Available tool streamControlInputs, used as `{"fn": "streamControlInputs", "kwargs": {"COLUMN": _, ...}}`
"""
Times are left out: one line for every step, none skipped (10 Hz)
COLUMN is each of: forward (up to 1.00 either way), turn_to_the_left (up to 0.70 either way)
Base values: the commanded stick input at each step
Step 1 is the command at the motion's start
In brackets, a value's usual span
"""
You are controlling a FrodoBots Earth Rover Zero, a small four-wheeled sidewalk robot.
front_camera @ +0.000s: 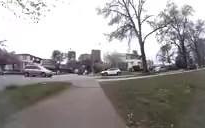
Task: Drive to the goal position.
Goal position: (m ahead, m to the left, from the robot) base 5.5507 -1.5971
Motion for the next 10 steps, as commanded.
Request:
{"fn": "streamControlInputs", "kwargs": {"forward": 1.00, "turn_to_the_left": 0.00}}
{"fn": "streamControlInputs", "kwargs": {"forward": 1.00, "turn_to_the_left": 0.00}}
{"fn": "streamControlInputs", "kwargs": {"forward": 1.00, "turn_to_the_left": 0.00}}
{"fn": "streamControlInputs", "kwargs": {"forward": 1.00, "turn_to_the_left": 0.00}}
{"fn": "streamControlInputs", "kwargs": {"forward": 1.00, "turn_to_the_left": 0.00}}
{"fn": "streamControlInputs", "kwargs": {"forward": 1.00, "turn_to_the_left": 0.00}}
{"fn": "streamControlInputs", "kwargs": {"forward": 1.00, "turn_to_the_left": 0.00}}
{"fn": "streamControlInputs", "kwargs": {"forward": 1.00, "turn_to_the_left": 0.00}}
{"fn": "streamControlInputs", "kwargs": {"forward": 1.00, "turn_to_the_left": 0.00}}
{"fn": "streamControlInputs", "kwargs": {"forward": 1.00, "turn_to_the_left": 0.00}}
